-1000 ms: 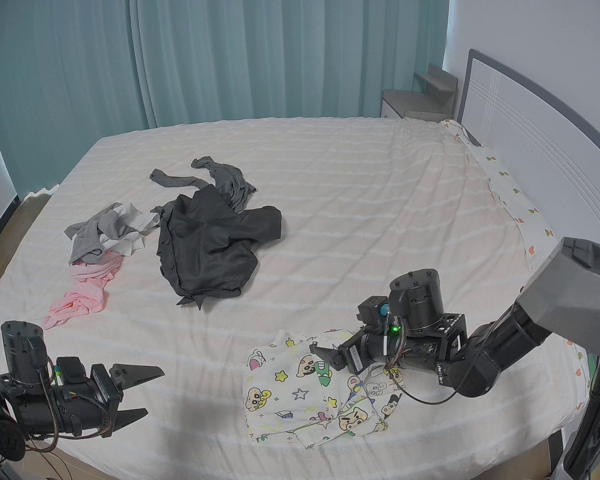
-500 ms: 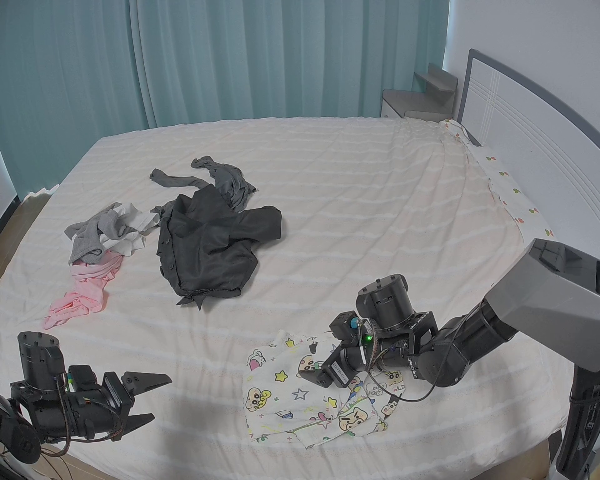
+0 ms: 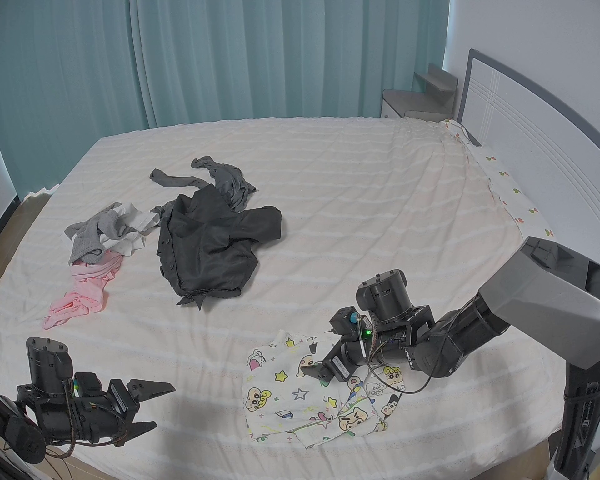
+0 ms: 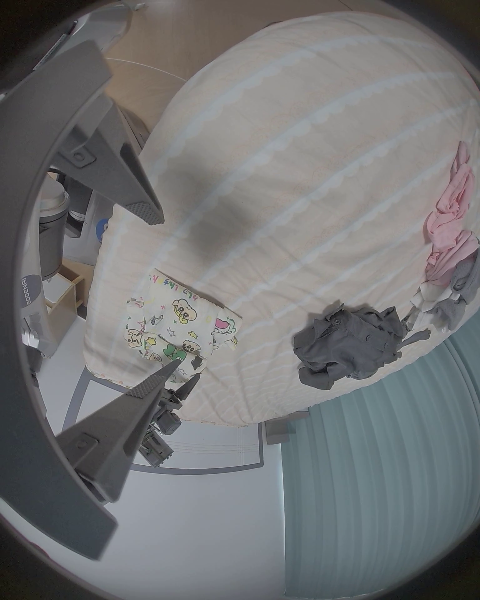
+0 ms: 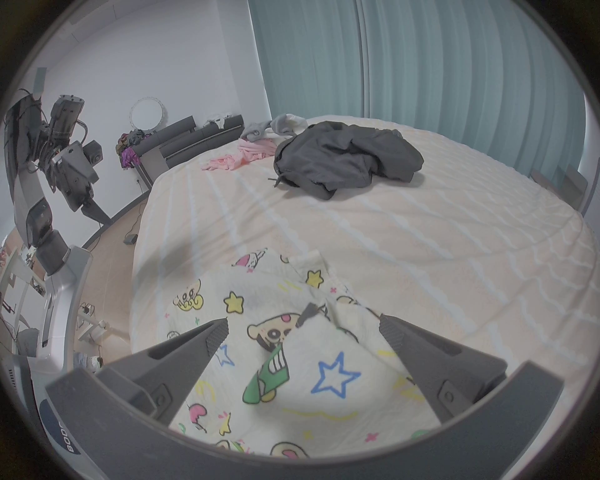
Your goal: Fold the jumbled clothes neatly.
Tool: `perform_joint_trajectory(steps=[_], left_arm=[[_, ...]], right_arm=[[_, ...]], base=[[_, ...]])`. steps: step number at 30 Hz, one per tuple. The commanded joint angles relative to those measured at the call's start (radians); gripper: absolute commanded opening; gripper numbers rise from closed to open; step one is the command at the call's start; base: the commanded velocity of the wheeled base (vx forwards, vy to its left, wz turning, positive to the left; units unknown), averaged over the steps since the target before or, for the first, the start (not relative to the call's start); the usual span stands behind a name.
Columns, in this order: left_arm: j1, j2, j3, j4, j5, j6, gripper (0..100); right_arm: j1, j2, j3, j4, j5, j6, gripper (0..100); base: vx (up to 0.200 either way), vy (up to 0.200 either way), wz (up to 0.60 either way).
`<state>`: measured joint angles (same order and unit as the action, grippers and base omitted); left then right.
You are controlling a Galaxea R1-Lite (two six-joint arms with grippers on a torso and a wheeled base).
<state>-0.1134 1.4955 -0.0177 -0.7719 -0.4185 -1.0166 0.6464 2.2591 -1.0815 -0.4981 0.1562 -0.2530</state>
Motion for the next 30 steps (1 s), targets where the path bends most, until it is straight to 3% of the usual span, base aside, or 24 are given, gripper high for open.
perform_joint_trajectory(steps=[1,7,8,14,21,28,30], left_arm=[[0.0,0.009,0.004,0.0,0.0,0.0,100],[0.0,0.009,0.004,0.0,0.0,0.0,100],[0.0,0.009,0.004,0.0,0.0,0.0,100],[0.0,0.009,0.004,0.0,0.0,0.0,100],[0.0,0.019,0.004,0.0,0.0,0.001,100],[0.001,0.02,0.004,-0.001,0.003,0.003,100],[0.001,0.022,0.004,-0.001,0.003,0.003,100]], right_arm=[[-0.007,0.005,0.002,0.035,0.0,-0.009,100],[-0.011,0.019,0.011,0.036,0.0,-0.014,100],[-0.011,0.019,0.011,0.035,0.0,-0.014,0],[-0.007,-0.003,0.018,0.029,0.002,-0.005,0],[-0.017,-0.13,0.146,-0.007,0.003,0.004,0],[-0.04,-0.273,0.359,-0.114,0.023,0.014,0],[-0.07,-0.325,0.463,-0.143,0.06,0.015,0]], base=[[0.0,0.0,0.0],[0.0,0.0,0.0],[0.0,0.0,0.0],[0.0,0.0,0.0],[0.0,0.0,0.0],[0.0,0.0,0.0],[0.0,0.0,0.0]])
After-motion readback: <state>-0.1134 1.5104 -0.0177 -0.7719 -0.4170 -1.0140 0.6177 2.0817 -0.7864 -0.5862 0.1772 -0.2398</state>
